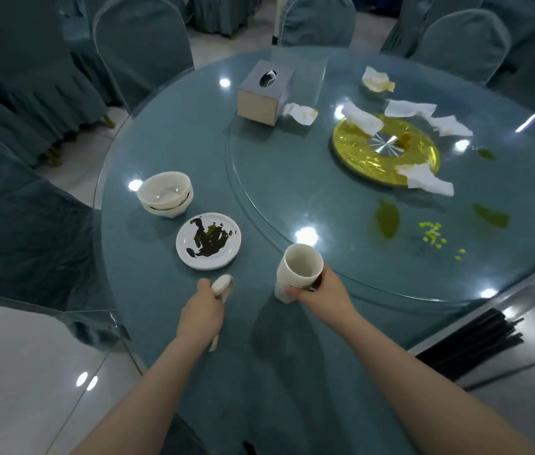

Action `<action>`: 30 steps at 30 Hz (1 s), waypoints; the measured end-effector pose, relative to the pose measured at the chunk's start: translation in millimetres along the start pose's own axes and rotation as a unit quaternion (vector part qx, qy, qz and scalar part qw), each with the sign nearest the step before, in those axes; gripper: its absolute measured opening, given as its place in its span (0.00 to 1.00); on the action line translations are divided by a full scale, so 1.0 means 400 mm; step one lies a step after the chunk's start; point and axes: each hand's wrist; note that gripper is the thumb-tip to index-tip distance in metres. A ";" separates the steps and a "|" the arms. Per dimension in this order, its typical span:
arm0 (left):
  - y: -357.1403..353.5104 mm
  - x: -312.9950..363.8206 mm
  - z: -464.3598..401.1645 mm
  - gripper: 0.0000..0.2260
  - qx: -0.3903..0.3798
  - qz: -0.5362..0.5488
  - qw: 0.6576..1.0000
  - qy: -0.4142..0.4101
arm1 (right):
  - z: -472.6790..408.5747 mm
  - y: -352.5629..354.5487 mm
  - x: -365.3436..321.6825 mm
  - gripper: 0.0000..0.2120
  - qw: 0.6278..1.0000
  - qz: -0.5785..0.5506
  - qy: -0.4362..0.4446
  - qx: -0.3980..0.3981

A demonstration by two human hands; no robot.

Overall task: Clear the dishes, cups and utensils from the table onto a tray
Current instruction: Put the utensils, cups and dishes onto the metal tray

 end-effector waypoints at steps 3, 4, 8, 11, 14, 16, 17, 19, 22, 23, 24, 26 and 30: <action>-0.021 0.037 0.032 0.02 -0.012 0.029 0.999 -0.029 | 0.040 0.069 0.023 0.28 0.999 -0.020 -0.002 0.035; -0.031 0.052 0.044 0.02 -0.015 0.031 0.999 -0.040 | 0.053 0.091 0.029 0.29 0.999 -0.025 -0.001 0.044; -0.078 0.123 0.108 0.04 -0.043 0.046 0.995 -0.078 | 0.120 0.195 0.046 0.28 0.992 -0.055 0.027 0.114; -0.129 0.186 0.171 0.06 -0.046 0.044 0.989 -0.133 | 0.174 0.296 0.054 0.28 0.978 -0.075 0.060 0.184; -0.189 0.263 0.245 0.06 -0.042 0.021 0.977 -0.209 | 0.238 0.412 0.074 0.27 0.955 -0.108 0.066 0.267; -0.239 0.317 0.295 0.06 -0.072 0.009 0.966 -0.248 | 0.290 0.491 0.100 0.27 0.937 -0.126 0.062 0.319; -0.267 0.343 0.319 0.07 -0.088 0.001 0.960 -0.268 | 0.317 0.531 0.115 0.28 0.929 -0.126 0.062 0.343; -0.326 0.390 0.363 0.10 -0.107 -0.012 0.947 -0.302 | 0.365 0.610 0.150 0.28 0.919 -0.097 0.061 0.378; -0.414 0.451 0.419 0.12 -0.131 -0.033 0.935 -0.328 | 0.416 0.713 0.213 0.28 0.906 -0.073 0.039 0.415; -0.441 0.469 0.433 0.13 -0.138 -0.045 0.932 -0.332 | 0.427 0.743 0.235 0.28 0.901 -0.073 0.028 0.427; -0.467 0.487 0.447 0.14 -0.144 -0.058 0.929 -0.337 | 0.435 0.771 0.256 0.29 0.896 -0.070 0.018 0.439; -0.518 0.520 0.471 0.14 -0.157 -0.082 0.922 -0.343 | 0.441 0.825 0.297 0.29 0.890 -0.057 0.006 0.452; -0.619 0.595 0.510 0.17 -0.191 -0.161 0.899 -0.360 | 0.414 0.924 0.371 0.28 0.879 -0.041 -0.021 0.475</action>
Point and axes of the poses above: each hand's wrist, its own z-axis away from the middle knuckle, its own y-axis out of the back of the hand, x = y × z, and after that the axes turned 14 degrees about y, right-handed
